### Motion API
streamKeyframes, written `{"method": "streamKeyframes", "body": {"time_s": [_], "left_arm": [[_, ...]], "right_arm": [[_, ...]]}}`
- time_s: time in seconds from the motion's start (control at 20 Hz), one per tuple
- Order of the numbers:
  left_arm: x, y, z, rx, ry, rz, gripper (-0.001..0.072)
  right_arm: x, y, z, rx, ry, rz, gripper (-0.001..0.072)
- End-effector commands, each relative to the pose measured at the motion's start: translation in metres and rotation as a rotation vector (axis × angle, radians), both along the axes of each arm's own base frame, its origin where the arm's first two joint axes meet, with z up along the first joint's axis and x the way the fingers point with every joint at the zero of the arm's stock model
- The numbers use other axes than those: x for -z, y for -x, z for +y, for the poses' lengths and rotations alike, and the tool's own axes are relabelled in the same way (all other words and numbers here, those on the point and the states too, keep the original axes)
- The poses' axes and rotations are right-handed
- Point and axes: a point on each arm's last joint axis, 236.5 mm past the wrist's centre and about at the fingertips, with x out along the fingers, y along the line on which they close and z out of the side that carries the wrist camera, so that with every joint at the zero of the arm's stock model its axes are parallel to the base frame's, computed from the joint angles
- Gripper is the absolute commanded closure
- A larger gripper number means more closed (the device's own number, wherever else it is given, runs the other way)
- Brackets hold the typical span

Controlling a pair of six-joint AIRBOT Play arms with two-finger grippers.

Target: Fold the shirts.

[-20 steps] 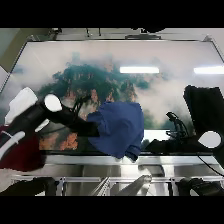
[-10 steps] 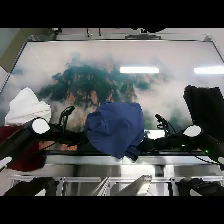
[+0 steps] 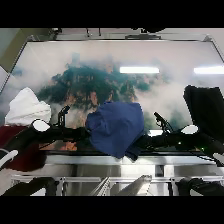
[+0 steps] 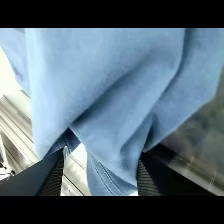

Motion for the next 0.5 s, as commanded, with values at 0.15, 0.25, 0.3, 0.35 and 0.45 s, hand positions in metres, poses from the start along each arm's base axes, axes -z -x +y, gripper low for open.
{"method": "streamKeyframes", "body": {"time_s": [0.15,0.25,0.3,0.35,0.45], "left_arm": [[-0.011,-0.026,-0.037,0.06,0.167,0.036,0.0411],[-0.012,-0.03,-0.039,0.061,0.177,0.04,0.0412],[-0.012,-0.029,-0.039,0.062,0.177,0.04,0.0453],[-0.013,-0.028,-0.039,0.064,0.178,0.041,0.0632],[-0.014,-0.026,-0.041,0.085,0.186,0.038,0.0678]], "right_arm": [[0.0,-0.002,0.001,0.003,-0.006,-0.005,0.0227],[0.001,-0.002,0.0,0.004,0.0,-0.008,0.0228],[0.002,-0.002,0.0,0.004,0.002,-0.007,0.0228],[0.003,-0.002,0.0,0.002,0.004,-0.004,0.025],[0.004,-0.002,-0.001,-0.009,0.006,-0.021,0.0416]]}}
